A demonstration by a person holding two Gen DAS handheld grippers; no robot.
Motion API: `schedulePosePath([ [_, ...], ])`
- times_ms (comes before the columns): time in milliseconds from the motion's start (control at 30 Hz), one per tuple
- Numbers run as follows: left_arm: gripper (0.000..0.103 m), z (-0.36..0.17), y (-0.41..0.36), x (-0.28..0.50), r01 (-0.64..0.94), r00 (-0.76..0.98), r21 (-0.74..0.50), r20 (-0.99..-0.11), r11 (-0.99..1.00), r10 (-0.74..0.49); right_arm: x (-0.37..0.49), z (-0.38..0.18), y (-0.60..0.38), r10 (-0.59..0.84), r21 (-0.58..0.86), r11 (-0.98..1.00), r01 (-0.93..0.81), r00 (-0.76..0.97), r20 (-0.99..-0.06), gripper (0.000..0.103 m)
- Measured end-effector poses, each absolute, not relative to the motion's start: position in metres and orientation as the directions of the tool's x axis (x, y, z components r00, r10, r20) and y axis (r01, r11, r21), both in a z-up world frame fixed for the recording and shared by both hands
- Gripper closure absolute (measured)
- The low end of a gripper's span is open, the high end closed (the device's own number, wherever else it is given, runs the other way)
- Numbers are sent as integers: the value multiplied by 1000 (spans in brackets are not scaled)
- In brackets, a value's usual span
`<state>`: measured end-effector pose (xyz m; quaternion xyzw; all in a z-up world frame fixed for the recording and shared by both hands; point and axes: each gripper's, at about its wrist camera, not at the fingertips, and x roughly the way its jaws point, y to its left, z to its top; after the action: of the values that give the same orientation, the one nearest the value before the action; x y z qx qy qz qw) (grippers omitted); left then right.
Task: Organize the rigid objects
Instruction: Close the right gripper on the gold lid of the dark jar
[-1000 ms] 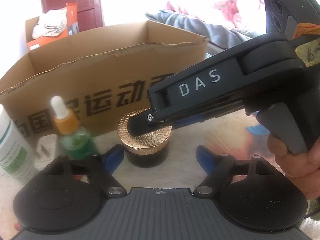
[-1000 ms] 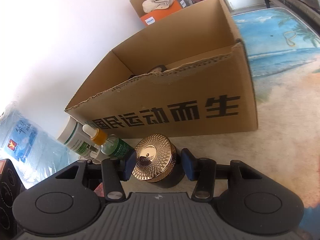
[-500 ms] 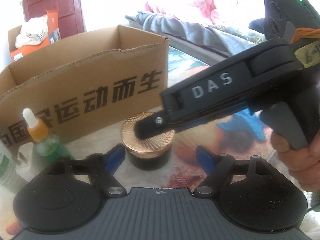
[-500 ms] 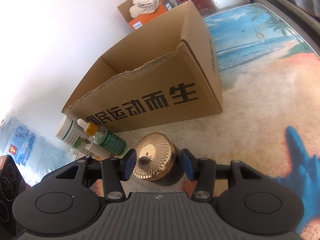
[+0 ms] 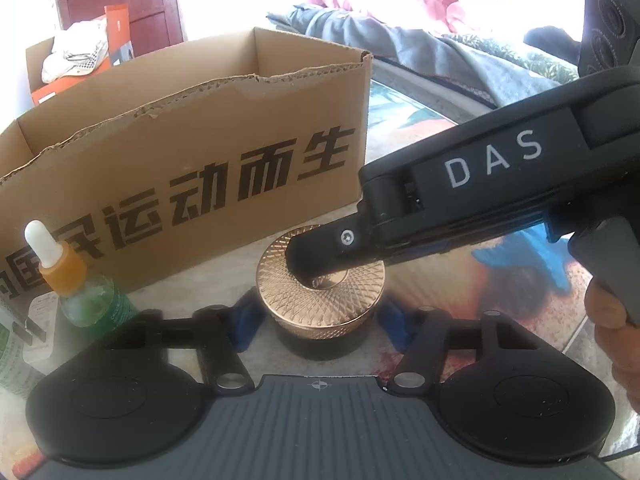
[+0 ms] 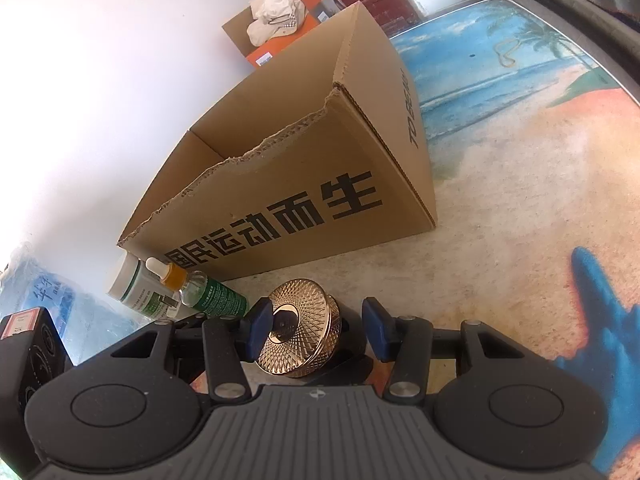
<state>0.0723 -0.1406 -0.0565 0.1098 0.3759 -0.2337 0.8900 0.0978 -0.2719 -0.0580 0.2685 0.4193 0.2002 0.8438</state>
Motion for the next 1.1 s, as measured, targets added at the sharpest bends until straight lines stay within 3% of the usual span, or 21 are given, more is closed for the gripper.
schedulePosePath([
  [1100, 47, -57, -148, 66, 465, 600, -2, -735, 885, -317, 86, -58, -273, 582, 645, 758, -102, 552, -597, 51],
])
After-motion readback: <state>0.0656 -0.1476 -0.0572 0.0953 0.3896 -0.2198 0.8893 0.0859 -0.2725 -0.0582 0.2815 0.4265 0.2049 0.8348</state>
